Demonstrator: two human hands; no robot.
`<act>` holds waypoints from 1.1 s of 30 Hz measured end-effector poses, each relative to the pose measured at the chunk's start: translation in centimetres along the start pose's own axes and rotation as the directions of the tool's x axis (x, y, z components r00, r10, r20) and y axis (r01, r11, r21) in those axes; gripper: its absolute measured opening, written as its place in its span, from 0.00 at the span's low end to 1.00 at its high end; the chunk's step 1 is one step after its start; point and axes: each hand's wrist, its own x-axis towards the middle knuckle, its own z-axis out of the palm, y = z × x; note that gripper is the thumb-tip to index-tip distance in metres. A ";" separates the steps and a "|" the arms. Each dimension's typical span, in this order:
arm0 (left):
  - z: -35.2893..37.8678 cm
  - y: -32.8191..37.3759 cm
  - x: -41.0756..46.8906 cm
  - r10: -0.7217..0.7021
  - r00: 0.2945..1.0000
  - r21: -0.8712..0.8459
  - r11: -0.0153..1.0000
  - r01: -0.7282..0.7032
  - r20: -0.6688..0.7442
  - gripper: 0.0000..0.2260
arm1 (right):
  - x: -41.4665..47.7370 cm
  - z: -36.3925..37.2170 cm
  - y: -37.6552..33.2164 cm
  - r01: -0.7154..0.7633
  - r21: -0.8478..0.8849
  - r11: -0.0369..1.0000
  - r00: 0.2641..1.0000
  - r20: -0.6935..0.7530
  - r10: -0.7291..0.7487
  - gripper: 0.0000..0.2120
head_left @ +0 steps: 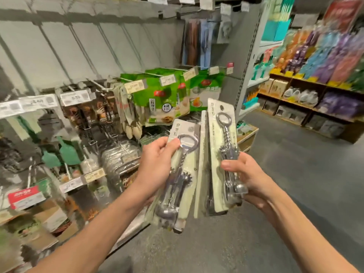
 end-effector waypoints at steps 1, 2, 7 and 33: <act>0.7 0.0 2.2 0.021 1.000 -0.001 1.000 -0.021 0.002 0.10 | 1.8 -0.8 -0.8 0.011 -0.042 0.999 1.000 0.004 -0.010 0.17; 1.5 0.0 4.5 0.032 0.999 -0.006 0.999 -0.032 0.005 0.10 | 3.5 -1.6 -1.7 0.014 -0.079 0.997 1.000 -0.007 -0.015 0.16; 5.3 0.2 14.2 0.071 0.996 -0.053 0.996 -0.069 0.048 0.07 | 11.6 -6.0 -5.4 0.005 -0.158 0.987 0.995 -0.094 -0.020 0.08; 17.6 4.6 47.1 0.260 0.920 0.190 0.959 -0.211 -0.292 0.07 | 44.6 -24.3 -21.1 0.151 -0.245 0.958 0.966 0.242 -0.090 0.28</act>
